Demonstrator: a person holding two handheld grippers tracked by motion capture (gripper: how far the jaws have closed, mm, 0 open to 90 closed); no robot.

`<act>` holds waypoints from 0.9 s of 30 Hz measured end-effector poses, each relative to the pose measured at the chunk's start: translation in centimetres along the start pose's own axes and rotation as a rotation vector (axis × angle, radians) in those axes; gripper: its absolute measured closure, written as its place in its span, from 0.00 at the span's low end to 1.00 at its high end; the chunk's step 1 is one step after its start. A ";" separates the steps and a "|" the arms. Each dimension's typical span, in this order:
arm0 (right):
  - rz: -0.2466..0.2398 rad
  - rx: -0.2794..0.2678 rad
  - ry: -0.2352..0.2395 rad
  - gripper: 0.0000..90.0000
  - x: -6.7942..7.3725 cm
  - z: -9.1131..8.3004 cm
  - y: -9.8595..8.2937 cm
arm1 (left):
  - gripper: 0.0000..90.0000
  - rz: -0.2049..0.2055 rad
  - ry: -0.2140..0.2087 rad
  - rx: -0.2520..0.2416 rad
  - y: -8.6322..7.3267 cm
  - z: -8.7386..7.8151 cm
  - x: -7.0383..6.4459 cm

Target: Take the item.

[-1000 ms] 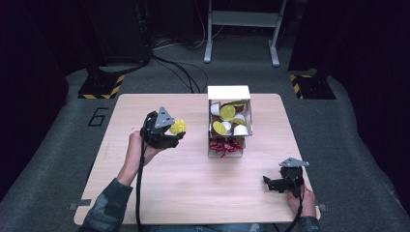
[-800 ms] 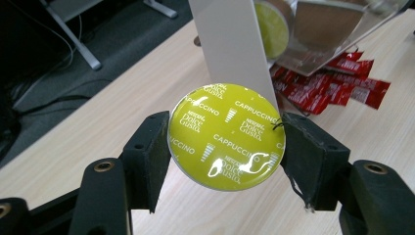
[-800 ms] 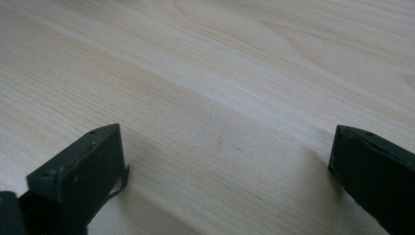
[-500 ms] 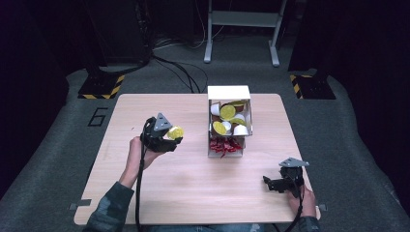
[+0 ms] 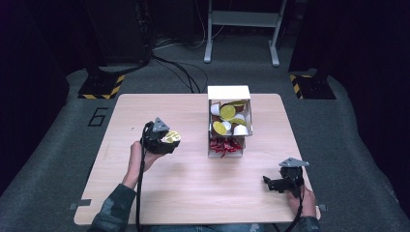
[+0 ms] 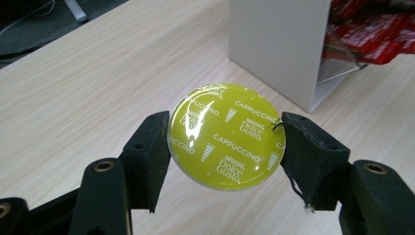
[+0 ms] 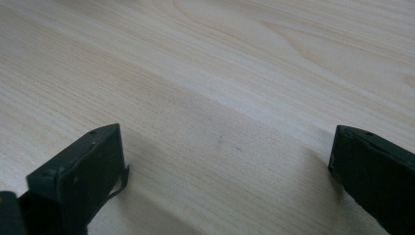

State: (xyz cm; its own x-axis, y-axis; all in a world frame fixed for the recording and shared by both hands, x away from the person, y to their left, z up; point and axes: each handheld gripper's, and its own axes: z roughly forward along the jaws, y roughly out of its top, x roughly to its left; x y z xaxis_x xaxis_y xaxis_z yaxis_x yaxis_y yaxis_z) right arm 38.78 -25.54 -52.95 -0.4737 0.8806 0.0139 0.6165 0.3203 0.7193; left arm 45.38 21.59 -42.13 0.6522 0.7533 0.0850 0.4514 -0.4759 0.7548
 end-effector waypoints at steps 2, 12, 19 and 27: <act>-0.001 0.000 0.000 0.00 0.0 0.0 0.0 | 0.42 0.002 -0.001 0.022 -0.3 0.4 0.3; -0.001 0.000 0.000 0.00 0.0 0.0 0.0 | 0.42 -0.063 -0.025 0.059 -2.0 2.7 1.5; -0.001 0.000 0.000 0.00 0.0 0.0 0.0 | 0.42 -0.081 -0.036 0.093 -3.0 4.1 1.8; -0.001 0.000 0.000 0.00 0.0 0.0 0.0 | 0.42 -0.103 -0.045 0.125 -3.5 5.3 2.0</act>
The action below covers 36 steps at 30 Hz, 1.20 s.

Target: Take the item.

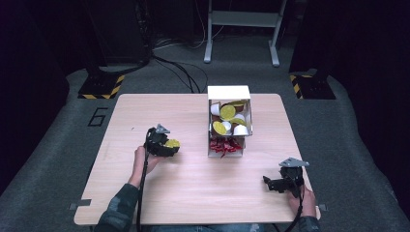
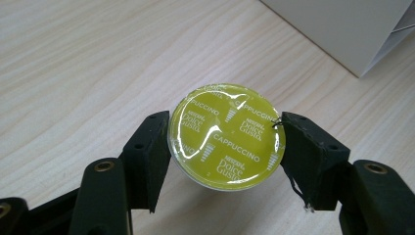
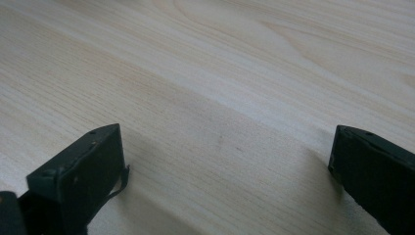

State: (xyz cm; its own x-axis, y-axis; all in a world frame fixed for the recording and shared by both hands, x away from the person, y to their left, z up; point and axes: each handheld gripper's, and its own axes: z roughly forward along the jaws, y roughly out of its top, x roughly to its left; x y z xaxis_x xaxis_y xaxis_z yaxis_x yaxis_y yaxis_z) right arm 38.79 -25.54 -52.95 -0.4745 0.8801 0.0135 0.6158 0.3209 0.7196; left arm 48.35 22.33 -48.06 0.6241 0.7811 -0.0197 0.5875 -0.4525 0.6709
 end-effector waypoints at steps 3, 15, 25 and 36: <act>0.000 0.000 0.000 0.00 0.0 0.0 0.0 | 0.42 -0.004 -0.010 0.013 -0.1 0.2 0.1; 0.000 0.000 0.000 0.00 0.0 0.0 0.0 | 0.42 -0.052 -0.038 0.020 -0.8 1.1 0.9; 0.000 0.000 0.000 0.00 0.0 0.0 0.0 | 0.40 -0.078 -0.049 0.015 -1.0 1.0 1.3; 0.000 0.000 0.000 0.00 0.0 0.0 0.0 | 0.17 -0.119 -0.029 -0.062 -1.3 -1.0 1.9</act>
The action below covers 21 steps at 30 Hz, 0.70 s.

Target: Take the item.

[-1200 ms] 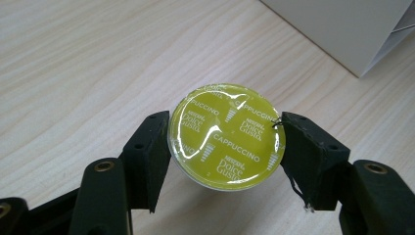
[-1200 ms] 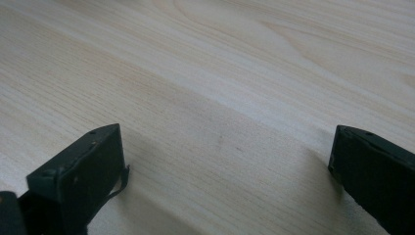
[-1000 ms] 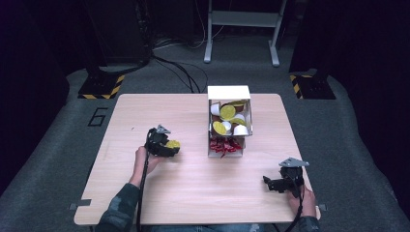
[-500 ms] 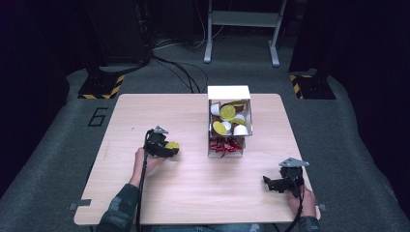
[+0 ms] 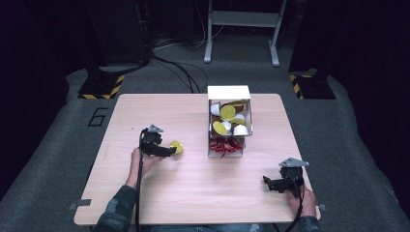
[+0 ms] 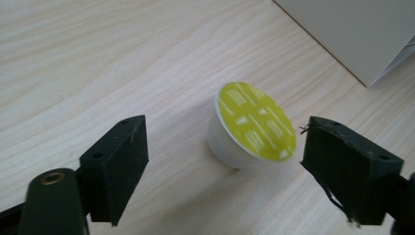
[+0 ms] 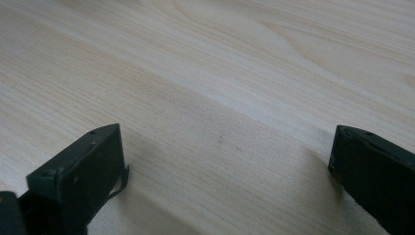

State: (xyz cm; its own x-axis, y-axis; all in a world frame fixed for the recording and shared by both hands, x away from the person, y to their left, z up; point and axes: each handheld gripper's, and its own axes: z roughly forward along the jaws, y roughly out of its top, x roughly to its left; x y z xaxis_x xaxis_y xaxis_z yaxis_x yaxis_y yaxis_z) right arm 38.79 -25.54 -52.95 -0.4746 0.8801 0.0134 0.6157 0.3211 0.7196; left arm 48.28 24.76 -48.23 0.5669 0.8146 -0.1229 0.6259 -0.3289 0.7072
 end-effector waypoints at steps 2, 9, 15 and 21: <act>0.000 0.000 0.000 0.00 0.0 0.0 0.0 | 0.16 0.000 0.007 -0.018 0.0 -0.7 0.0; 0.000 0.000 0.000 0.00 0.0 0.0 0.0 | 0.12 0.030 0.046 -0.065 0.1 -4.0 -0.6; 0.000 0.000 0.000 0.00 0.0 0.0 0.0 | 0.10 0.045 0.061 -0.120 -0.4 -6.8 -0.8; 0.000 0.000 0.000 0.00 0.0 0.0 0.0 | 0.08 0.033 0.085 -0.170 -1.5 -9.0 -0.7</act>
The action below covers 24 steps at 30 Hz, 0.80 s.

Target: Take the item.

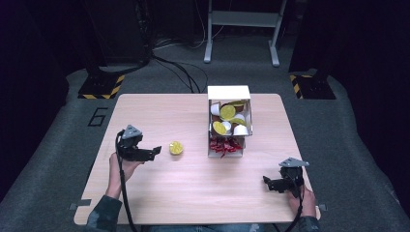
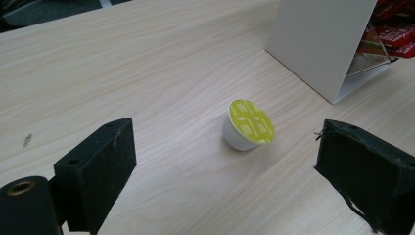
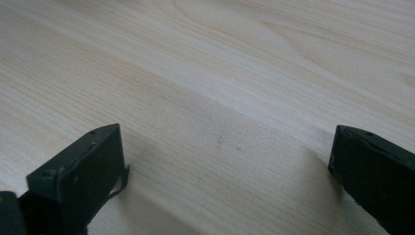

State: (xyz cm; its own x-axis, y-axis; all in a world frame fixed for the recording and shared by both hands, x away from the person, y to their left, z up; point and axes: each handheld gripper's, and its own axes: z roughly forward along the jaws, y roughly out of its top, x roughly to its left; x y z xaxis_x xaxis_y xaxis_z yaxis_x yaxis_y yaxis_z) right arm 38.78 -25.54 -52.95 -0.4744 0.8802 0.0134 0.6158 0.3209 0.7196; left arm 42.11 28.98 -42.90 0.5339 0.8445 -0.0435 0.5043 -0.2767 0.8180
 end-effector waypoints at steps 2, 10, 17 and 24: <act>0.000 0.000 0.000 0.00 0.0 0.0 0.0 | 0.08 -0.001 0.008 -0.003 -0.3 -0.6 0.1; 0.000 0.000 0.000 0.00 0.0 0.0 0.0 | 0.06 -0.016 0.039 -0.011 -2.0 -2.7 0.6; 0.000 0.000 0.000 0.00 0.0 0.0 0.0 | 0.03 -0.027 0.071 0.004 -3.8 -4.3 1.0; 0.000 0.000 0.000 0.00 0.0 0.0 0.0 | 0.02 -0.058 0.103 0.011 -5.8 -5.3 1.7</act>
State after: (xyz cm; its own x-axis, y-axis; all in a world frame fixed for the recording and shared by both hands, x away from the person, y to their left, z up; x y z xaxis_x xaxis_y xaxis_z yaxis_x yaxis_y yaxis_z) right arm 38.79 -25.54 -52.95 -0.4744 0.8802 0.0135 0.6159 0.3209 0.7195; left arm 36.43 34.44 -44.67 0.4315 0.9016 -0.0306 0.5397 -0.2308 0.8096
